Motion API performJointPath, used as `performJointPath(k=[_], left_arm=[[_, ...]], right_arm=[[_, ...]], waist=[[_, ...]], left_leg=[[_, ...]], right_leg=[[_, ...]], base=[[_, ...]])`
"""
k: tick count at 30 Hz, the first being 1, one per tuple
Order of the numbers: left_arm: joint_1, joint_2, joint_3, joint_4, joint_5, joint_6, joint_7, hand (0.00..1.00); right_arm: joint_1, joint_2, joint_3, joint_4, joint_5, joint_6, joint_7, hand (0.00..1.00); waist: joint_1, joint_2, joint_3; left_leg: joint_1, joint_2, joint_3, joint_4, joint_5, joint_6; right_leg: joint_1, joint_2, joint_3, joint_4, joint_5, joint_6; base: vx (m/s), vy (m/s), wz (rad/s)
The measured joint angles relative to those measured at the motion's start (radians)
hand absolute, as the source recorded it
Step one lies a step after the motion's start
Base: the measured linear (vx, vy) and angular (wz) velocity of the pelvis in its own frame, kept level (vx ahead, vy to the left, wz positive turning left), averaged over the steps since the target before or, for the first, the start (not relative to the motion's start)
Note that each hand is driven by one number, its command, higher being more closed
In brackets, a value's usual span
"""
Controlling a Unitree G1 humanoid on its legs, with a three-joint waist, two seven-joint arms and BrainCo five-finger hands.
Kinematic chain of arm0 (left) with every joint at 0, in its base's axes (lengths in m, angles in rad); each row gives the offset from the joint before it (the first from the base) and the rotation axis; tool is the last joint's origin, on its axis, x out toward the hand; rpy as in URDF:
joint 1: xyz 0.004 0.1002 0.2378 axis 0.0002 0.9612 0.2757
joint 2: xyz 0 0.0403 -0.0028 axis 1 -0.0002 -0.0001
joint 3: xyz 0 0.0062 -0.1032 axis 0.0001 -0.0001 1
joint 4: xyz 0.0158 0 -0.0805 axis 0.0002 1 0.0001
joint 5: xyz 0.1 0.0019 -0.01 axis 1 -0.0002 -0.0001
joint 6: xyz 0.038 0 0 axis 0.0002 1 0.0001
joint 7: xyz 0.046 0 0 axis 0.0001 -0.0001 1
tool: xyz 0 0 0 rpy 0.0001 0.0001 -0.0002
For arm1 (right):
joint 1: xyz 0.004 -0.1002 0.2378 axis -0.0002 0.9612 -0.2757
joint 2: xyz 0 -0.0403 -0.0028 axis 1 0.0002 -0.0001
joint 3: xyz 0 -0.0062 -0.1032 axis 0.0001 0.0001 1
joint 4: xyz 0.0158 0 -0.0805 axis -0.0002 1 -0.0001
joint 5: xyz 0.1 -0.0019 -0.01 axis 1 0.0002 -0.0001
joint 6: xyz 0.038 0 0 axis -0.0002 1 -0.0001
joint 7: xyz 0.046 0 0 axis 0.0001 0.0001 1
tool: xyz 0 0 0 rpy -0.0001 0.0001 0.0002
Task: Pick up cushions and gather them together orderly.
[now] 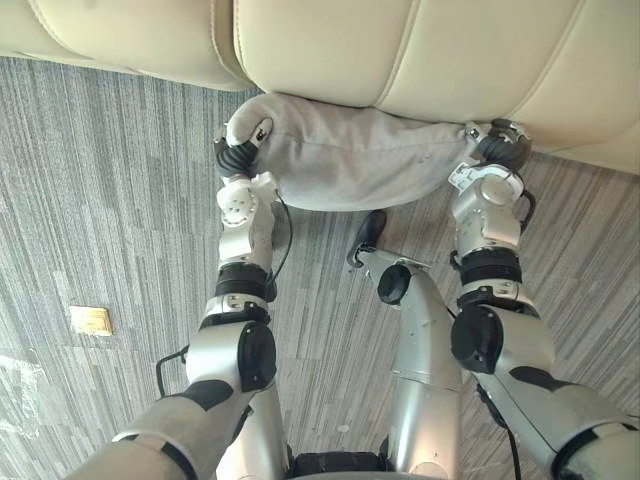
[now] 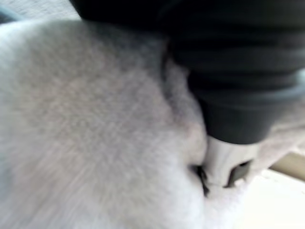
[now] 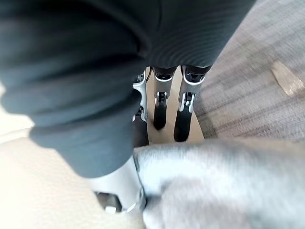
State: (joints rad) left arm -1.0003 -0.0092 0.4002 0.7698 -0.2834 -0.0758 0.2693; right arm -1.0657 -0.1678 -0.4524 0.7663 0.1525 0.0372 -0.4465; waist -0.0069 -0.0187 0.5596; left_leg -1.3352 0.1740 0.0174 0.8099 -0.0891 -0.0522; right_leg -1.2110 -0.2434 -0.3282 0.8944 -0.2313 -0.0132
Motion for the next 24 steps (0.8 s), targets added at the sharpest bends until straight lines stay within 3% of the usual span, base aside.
performJointPath(k=[7, 11, 15, 18, 19, 21, 24], left_arm=[[0.034, 0.018, -0.114, -0.022, -0.044, 0.018, -0.012, 1.0], [0.13, 0.025, -0.179, -0.092, -0.054, 0.035, -0.018, 1.0], [0.235, 0.042, -0.257, -0.22, -0.053, 0.045, -0.034, 1.0], [0.336, 0.07, -0.326, -0.321, -0.052, 0.049, -0.04, 1.0], [0.386, 0.073, -0.34, -0.374, -0.052, 0.052, -0.041, 1.0], [0.448, 0.073, -0.361, -0.447, -0.047, 0.058, -0.047, 1.0], [0.579, 0.062, -0.399, -0.558, -0.027, 0.067, -0.061, 1.0]], right_arm=[[0.062, 0.002, 0.156, -0.041, 0.006, 0.002, 0.017, 1.0], [0.182, 0.019, 0.233, -0.128, 0.004, 0.001, 0.024, 1.0], [0.31, 0.042, 0.275, -0.237, 0.0, -0.001, 0.036, 1.0], [0.424, 0.057, 0.333, -0.318, -0.029, 0.001, 0.045, 1.0], [0.49, 0.068, 0.352, -0.383, -0.038, 0.0, 0.052, 1.0], [0.57, 0.09, 0.354, -0.46, -0.057, -0.002, 0.06, 1.0], [0.726, 0.115, 0.39, -0.577, -0.077, -0.006, 0.074, 1.0]], waist=[[0.003, 0.0, 0.0], [0.013, 0.002, -0.002], [0.014, 0.008, -0.004], [0.019, 0.012, -0.007], [0.019, 0.014, -0.009], [0.024, 0.017, -0.013], [0.034, 0.017, -0.068]], left_leg=[[0.024, -0.008, -0.03, 0.037, 0.001, -0.002], [0.137, -0.015, -0.029, 0.023, -0.008, 0.007], [0.314, 0.015, 0.057, -0.096, -0.004, 0.009], [0.47, 0.038, 0.12, -0.186, 0.012, 0.015], [0.535, 0.04, 0.133, -0.215, 0.028, 0.018], [0.616, 0.036, 0.147, -0.261, 0.039, 0.025], [0.727, 0.013, 0.174, -0.356, 0.048, 0.024]], right_leg=[[0.029, 0.0, 0.013, 0.056, 0.0, 0.001], [0.14, 0.001, 0.029, 0.053, -0.01, 0.015], [0.308, 0.012, 0.038, -0.056, -0.021, 0.006], [0.455, 0.029, 0.031, -0.172, 0.007, 0.001], [0.52, 0.036, 0.035, -0.21, 0.017, 0.014], [0.609, 0.039, 0.025, -0.273, 0.037, 0.021], [0.714, 0.041, 0.023, -0.371, 0.064, 0.036]], base=[[-0.04, -0.024, 0.11], [-0.06, -0.03, 0.14], [-0.1, -0.06, 0.24], [0.0, -0.046, 0.11], [0.05, -0.025, -0.09], [0.11, 0.002, 0.05], [0.14, 0.006, 0.06]])
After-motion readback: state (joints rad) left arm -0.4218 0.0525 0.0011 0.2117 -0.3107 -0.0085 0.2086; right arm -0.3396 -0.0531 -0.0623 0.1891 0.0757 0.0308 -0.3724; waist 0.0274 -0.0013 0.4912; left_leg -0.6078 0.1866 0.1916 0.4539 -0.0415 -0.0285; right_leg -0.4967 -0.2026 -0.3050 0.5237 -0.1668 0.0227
